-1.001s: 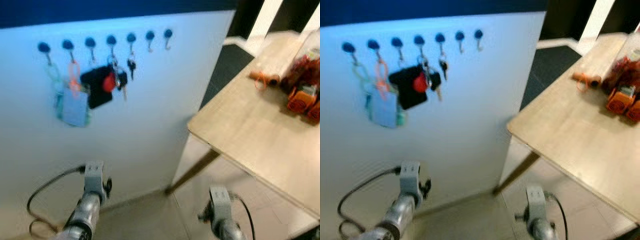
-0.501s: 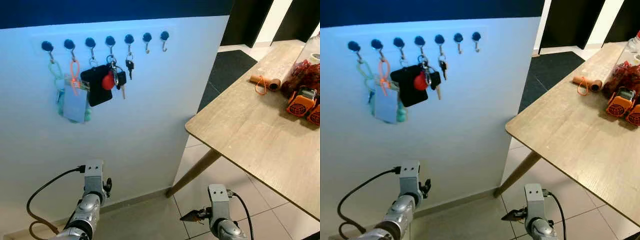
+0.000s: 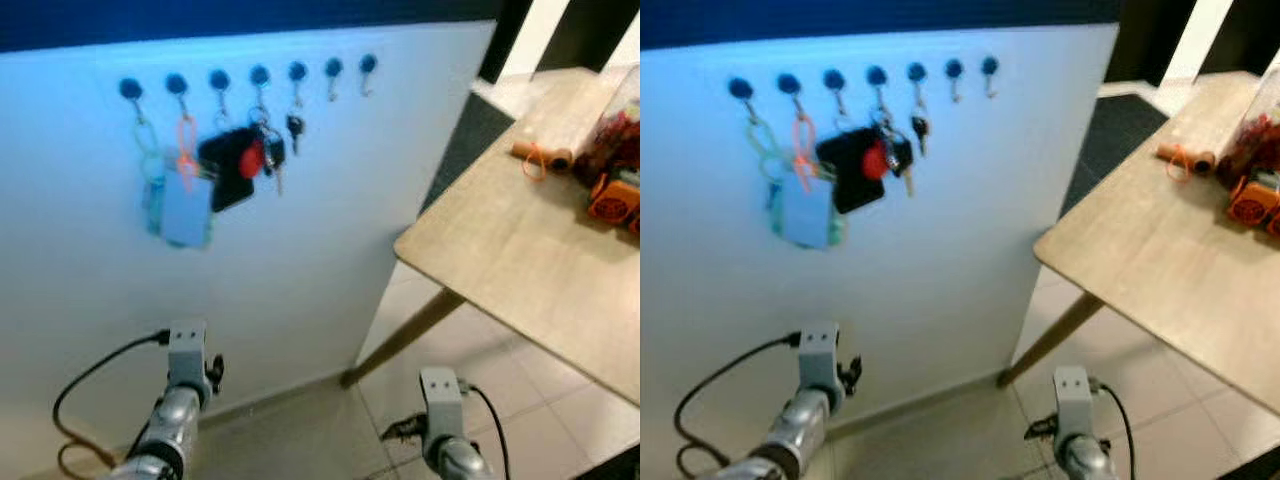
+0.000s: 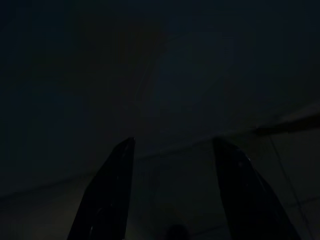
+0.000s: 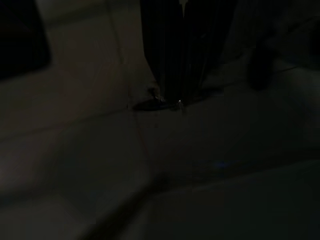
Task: Hang keys on a hook
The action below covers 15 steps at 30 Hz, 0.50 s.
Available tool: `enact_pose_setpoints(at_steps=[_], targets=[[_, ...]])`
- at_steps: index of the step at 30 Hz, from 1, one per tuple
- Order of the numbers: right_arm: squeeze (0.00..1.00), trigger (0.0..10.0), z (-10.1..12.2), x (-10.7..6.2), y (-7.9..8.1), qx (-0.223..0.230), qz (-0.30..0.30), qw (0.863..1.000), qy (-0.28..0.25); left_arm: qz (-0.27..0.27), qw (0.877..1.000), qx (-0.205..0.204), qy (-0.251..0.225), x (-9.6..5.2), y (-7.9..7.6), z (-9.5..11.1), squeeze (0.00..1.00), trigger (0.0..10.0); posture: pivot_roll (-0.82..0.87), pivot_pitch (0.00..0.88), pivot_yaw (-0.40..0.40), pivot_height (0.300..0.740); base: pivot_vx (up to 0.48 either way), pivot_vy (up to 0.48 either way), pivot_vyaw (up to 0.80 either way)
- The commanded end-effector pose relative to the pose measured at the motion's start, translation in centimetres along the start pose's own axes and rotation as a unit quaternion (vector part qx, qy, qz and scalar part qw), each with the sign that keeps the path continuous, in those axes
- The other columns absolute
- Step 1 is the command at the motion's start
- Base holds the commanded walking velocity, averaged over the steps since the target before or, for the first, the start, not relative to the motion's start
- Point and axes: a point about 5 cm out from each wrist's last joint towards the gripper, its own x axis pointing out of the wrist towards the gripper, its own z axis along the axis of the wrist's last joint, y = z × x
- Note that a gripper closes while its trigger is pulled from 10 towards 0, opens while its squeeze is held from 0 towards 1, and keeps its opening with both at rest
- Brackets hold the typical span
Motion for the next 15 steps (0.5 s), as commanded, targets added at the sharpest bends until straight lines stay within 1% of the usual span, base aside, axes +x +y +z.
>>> enact_pose_setpoints(at_steps=[1, 8, 11, 15], targets=[[0.00, 10.0, 0.3, 0.0, -0.5, -0.006, -0.005, 1.000, -0.008, 0.003, 1.000, -0.004, 0.002, -0.1, 0.3, -0.3, 0.00, 10.0, 0.03, 0.023, -0.033, 0.740, 0.000, 0.000, 0.00], [0.00, 10.0, 0.5, 0.1, 0.0, -0.018, 0.004, 1.000, -0.016, 0.002, 1.000, -0.003, -0.005, -0.2, 0.4, -0.2, 0.00, 10.0, 0.04, 0.021, -0.033, 0.740, 0.000, 0.000, 0.00], [0.00, 10.0, 1.1, 0.1, 0.2, -0.030, 0.013, 0.999, -0.031, -0.003, 1.000, 0.005, -0.009, -0.2, 0.4, -0.1, 0.00, 10.0, 0.04, 0.023, -0.033, 0.740, 0.000, 0.000, 0.00], [0.00, 10.0, 2.5, 0.3, 0.3, -0.043, 0.024, 0.996, -0.068, -0.032, 0.999, 0.026, -0.029, -0.2, 0.2, 0.4, 0.00, 10.0, 0.03, 0.033, -0.030, 0.740, 0.000, 0.000, 0.00]])
